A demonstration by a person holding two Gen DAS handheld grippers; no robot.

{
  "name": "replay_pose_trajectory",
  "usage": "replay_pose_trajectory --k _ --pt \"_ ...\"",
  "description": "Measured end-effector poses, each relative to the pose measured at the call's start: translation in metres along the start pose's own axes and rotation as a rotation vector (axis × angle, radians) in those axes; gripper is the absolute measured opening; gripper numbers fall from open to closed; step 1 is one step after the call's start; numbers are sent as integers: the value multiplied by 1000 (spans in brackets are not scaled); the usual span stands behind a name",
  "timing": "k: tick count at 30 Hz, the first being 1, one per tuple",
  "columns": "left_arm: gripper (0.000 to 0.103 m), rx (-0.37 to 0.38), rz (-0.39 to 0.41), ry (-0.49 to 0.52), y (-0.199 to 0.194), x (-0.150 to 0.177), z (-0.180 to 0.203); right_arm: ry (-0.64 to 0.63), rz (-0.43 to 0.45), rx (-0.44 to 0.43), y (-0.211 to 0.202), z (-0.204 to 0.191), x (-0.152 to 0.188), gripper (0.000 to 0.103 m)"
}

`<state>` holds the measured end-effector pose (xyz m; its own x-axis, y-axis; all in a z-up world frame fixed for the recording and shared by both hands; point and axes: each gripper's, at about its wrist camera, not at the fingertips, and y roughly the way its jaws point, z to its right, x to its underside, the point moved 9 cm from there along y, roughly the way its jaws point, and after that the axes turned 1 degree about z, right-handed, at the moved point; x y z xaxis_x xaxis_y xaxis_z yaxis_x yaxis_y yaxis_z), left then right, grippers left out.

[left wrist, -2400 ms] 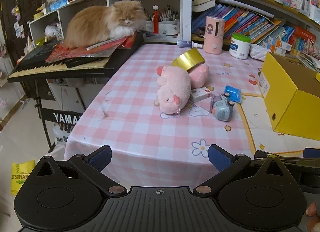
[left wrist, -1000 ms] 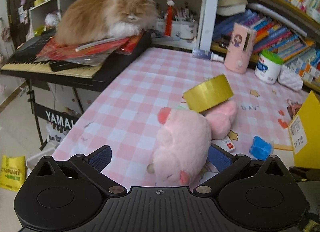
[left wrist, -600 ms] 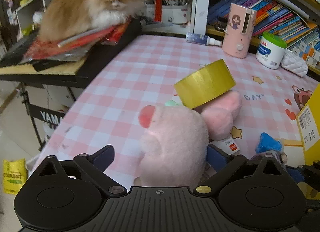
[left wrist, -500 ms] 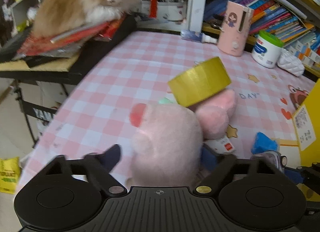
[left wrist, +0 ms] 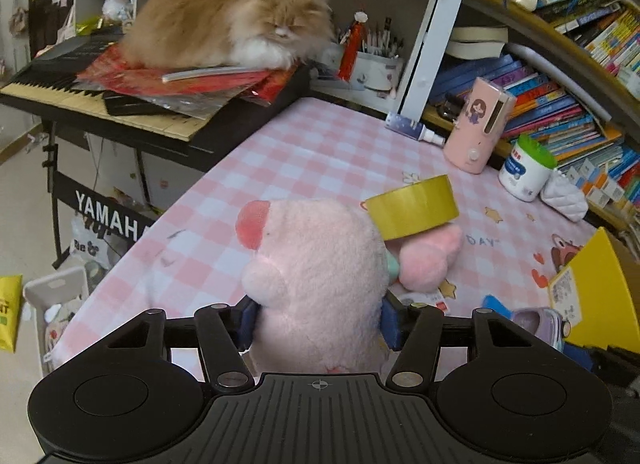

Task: Organize objects
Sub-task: 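Lift and carry the truck and pig with both tools toward the yellow box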

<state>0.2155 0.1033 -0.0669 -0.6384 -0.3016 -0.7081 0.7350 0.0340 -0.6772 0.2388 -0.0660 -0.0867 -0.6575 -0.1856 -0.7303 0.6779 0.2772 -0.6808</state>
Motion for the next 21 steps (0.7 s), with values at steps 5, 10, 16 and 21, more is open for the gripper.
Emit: replay_pose_trajectory --k 5,10,16,21 --pt "57 37 -13 4 -20 15 -4 -6 20 -3 -20 -7 5 42" --pt "57 70 -4 28 -41 28 -6 22 13 9 -36 -12 17 42" --pt "57 112 -4 49 -67 45 -7 39 14 18 -60 -24 34 42" --pt "57 154 -9 81 -87 62 -3 64 10 33 -79 -29 52 42"
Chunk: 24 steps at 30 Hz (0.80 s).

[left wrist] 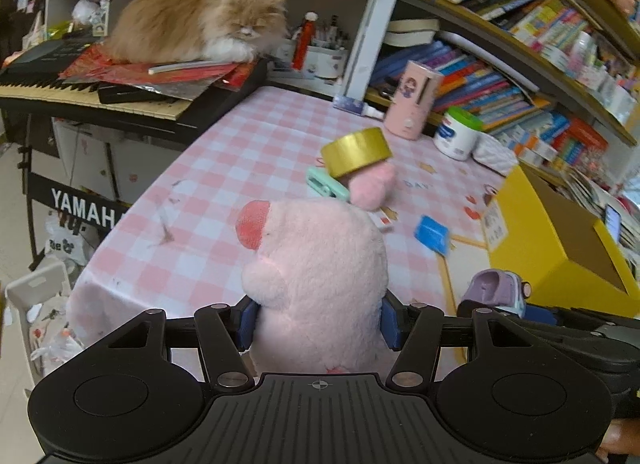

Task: Organize objects
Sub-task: 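Lift and carry the truck and pig with both tools toward the yellow box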

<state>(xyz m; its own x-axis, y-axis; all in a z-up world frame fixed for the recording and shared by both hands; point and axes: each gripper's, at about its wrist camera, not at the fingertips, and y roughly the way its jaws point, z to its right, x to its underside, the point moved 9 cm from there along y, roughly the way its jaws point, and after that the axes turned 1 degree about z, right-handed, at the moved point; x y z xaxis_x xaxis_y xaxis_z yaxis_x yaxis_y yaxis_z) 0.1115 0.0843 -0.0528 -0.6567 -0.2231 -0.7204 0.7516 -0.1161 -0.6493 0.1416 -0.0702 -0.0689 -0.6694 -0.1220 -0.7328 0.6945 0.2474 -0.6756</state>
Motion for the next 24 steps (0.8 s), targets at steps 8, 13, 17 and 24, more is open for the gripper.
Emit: replay_pose_trajectory --k 8,13,17,24 --pt "57 75 -26 51 -19 24 19 61 -4 48 -30 7 33 42" --pt "57 135 -48 95 -29 41 34 117 -14 79 -46 16 55 42" --pt "57 188 -82 136 -33 56 50 156 -14 108 -61 24 72 42" --pt "57 279 -126 218 -35 75 87 244 -24 184 -88 49 102 42"
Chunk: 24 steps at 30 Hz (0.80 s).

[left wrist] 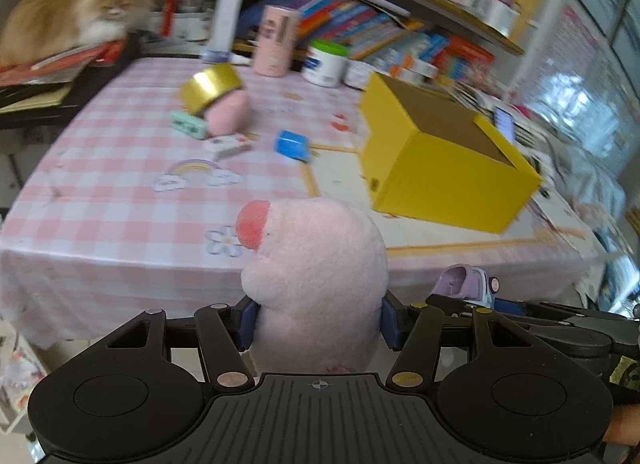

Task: Organize objects
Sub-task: 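Lift and carry the truck and pig with both tools toward the yellow box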

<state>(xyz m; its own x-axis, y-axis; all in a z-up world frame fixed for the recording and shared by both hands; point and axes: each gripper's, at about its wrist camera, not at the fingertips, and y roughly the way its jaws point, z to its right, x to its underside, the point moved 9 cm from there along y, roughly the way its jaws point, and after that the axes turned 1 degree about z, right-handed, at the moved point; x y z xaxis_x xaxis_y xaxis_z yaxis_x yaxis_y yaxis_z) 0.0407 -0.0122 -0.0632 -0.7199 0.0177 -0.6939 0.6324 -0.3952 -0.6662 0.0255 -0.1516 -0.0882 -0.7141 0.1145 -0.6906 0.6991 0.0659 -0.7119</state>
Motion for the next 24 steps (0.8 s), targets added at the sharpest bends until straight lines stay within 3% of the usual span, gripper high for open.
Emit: replay_pose_trajectory --k 14,24 --pt "57 136 -58 125 20 4 61 157 -3 142 -29 64 25 42" --pt "57 164 -45 153 25 -4 78 185 13 180 -38 83 21 42"
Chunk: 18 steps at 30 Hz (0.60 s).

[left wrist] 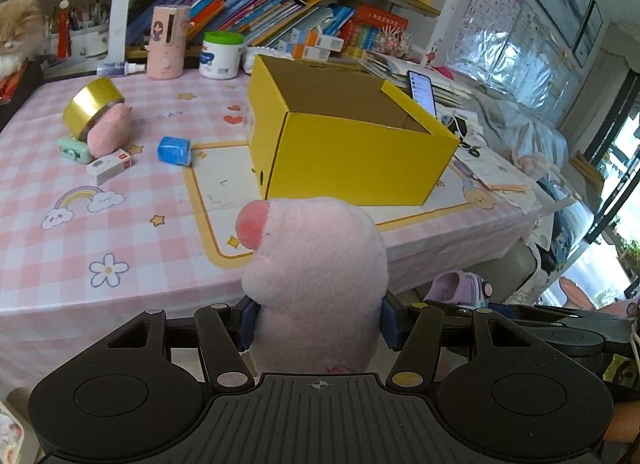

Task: Organize objects
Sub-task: 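Lift and carry the truck and pig with both tools toward the yellow box, then move both held toys over the open yellow box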

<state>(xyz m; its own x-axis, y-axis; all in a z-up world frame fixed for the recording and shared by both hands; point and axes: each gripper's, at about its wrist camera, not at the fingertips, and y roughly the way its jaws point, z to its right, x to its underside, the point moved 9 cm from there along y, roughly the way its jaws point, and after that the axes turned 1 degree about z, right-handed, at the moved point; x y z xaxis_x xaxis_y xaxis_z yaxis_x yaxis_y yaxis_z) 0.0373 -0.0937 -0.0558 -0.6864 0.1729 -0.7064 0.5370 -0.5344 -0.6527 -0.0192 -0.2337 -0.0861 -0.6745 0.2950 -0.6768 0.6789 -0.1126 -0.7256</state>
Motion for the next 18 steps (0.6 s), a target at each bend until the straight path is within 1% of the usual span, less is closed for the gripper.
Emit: replay_pose_trajectory --k 18 --pt "57 9 11 18 9 -11 8 3 5 3 5 7 -10 42"
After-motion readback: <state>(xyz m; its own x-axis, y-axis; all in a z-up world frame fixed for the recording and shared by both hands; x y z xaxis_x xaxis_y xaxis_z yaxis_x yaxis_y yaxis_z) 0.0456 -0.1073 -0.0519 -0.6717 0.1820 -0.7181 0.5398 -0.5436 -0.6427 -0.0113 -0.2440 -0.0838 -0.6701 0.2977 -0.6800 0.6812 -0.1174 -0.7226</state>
